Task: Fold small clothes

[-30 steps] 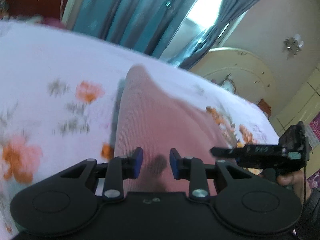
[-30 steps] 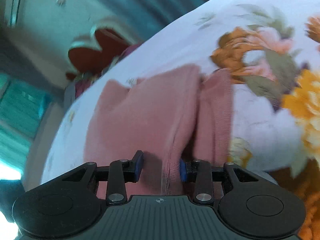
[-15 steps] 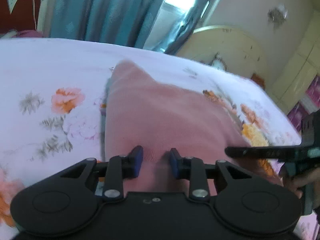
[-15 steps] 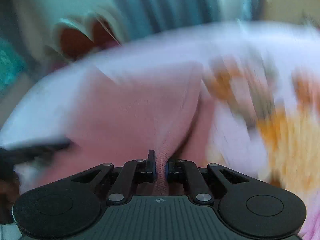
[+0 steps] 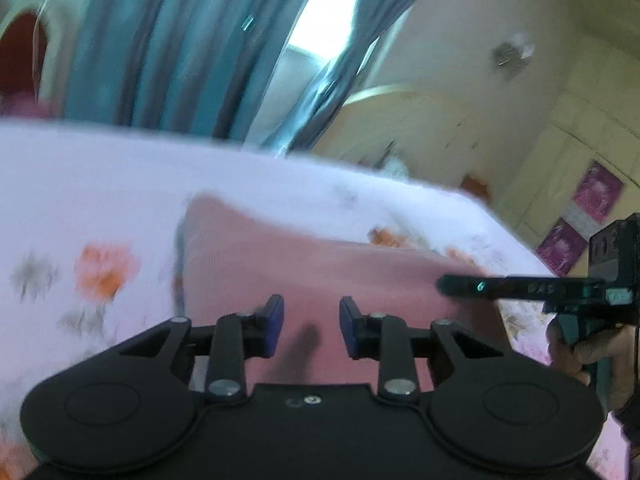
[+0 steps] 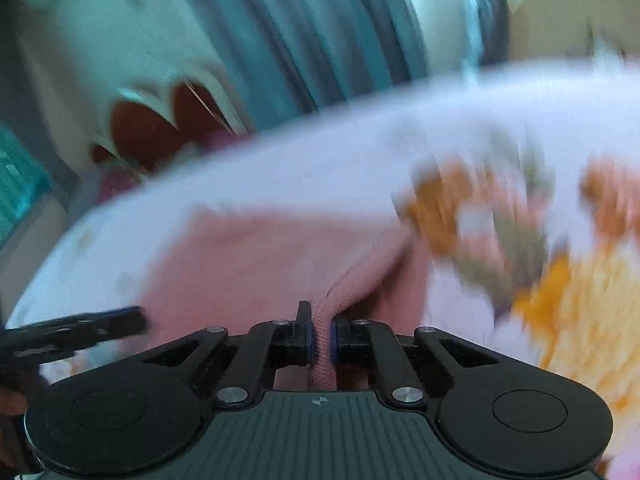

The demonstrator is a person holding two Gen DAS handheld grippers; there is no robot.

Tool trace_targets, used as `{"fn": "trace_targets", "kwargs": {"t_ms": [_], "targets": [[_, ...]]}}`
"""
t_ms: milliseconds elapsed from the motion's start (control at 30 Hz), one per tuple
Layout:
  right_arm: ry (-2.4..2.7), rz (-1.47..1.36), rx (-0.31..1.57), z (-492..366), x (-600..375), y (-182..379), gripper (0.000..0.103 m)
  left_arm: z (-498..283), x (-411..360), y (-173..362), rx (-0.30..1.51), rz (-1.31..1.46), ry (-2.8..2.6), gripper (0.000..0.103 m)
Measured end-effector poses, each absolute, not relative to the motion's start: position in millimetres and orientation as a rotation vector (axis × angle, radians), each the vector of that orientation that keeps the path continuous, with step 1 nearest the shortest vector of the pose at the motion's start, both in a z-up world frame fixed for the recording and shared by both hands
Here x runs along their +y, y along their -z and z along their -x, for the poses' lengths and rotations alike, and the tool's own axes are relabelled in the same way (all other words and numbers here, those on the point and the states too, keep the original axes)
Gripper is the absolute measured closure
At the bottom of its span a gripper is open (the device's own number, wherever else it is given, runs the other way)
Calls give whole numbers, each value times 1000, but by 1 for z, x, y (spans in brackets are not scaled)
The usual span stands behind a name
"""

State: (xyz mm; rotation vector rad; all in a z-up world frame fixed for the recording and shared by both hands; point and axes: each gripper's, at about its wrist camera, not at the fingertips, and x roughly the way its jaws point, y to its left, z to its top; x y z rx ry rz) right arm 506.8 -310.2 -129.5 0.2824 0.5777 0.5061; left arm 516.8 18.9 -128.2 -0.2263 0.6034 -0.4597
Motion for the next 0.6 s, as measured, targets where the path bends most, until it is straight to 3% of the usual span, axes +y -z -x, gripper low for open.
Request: {"fn": "trace_targets", "kwargs": {"t_ms": [33,100,333,433,600], "targets": [[-475,-259,595,-509,-311,139,96,-525,13,141,697,180,416,75],[-428,-267,758,-530,-312,173,97,-528,15,150,715,217,425,76],[-424,-229,739,-533,-304,162,96,-537,17,144,724,220,452,74],[-352,-251,711,-535,-317,159,86,-551,18,140,711,244,465,74],[-204,-268,653,-557,-326,146,85,-588,12,133,700,213,444,68]]}}
